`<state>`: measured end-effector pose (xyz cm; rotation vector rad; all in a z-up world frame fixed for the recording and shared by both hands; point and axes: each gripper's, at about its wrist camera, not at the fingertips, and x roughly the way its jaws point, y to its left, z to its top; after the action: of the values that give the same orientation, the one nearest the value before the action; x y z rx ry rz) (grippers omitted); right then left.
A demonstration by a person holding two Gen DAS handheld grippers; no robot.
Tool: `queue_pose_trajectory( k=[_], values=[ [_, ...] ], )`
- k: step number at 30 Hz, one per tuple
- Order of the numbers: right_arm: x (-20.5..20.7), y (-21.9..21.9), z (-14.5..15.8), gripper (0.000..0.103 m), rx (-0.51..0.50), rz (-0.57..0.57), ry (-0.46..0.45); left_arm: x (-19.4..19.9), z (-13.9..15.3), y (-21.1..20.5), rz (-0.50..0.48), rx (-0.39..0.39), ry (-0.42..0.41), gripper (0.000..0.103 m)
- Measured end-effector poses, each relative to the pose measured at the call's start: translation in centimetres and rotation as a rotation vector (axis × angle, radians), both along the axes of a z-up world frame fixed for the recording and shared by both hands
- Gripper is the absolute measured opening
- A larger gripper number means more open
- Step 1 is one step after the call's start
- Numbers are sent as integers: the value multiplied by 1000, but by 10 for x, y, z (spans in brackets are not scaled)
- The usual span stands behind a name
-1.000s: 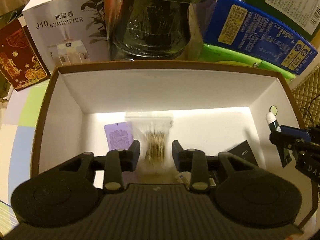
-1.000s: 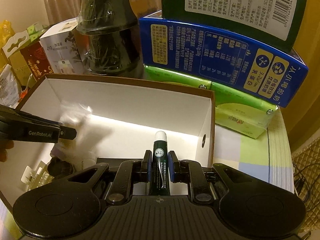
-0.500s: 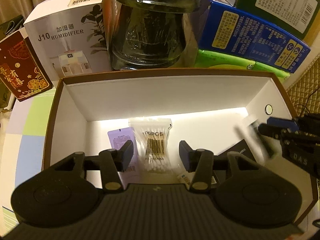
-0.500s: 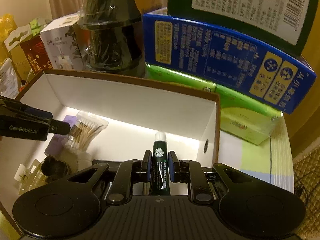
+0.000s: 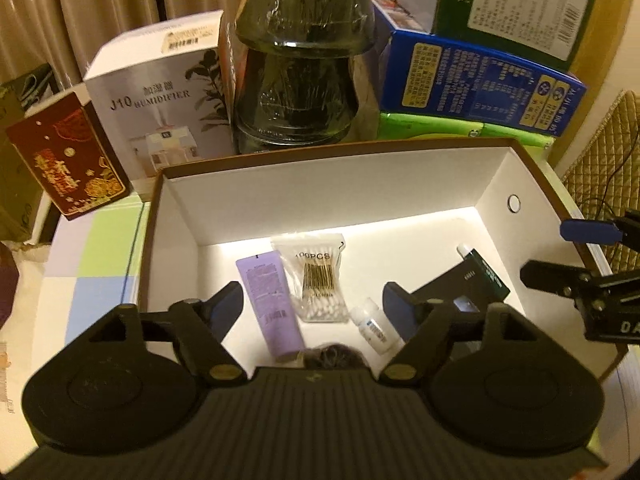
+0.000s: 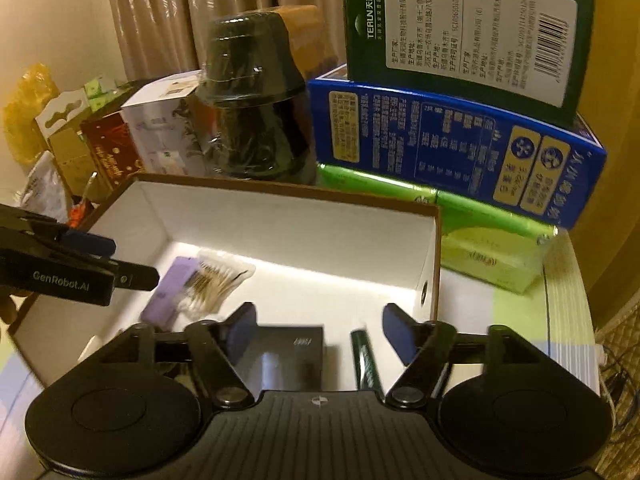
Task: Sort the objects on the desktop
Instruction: 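Lower the swab bag and green tube into the cardboard box, then open both tools to release the swab bag and green tube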
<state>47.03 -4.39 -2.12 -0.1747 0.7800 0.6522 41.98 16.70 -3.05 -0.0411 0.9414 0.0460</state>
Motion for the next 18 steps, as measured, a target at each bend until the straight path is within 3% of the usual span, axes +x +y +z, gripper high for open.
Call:
queue_pose_trajectory(
  k=[4, 18],
  values=[
    [-17, -10, 2, 84, 21, -21, 25, -16, 9, -2, 9, 1, -12, 83],
    [-74, -30, 20, 91, 65, -79, 30, -77, 40, -15, 32, -18, -35, 86]
  ],
)
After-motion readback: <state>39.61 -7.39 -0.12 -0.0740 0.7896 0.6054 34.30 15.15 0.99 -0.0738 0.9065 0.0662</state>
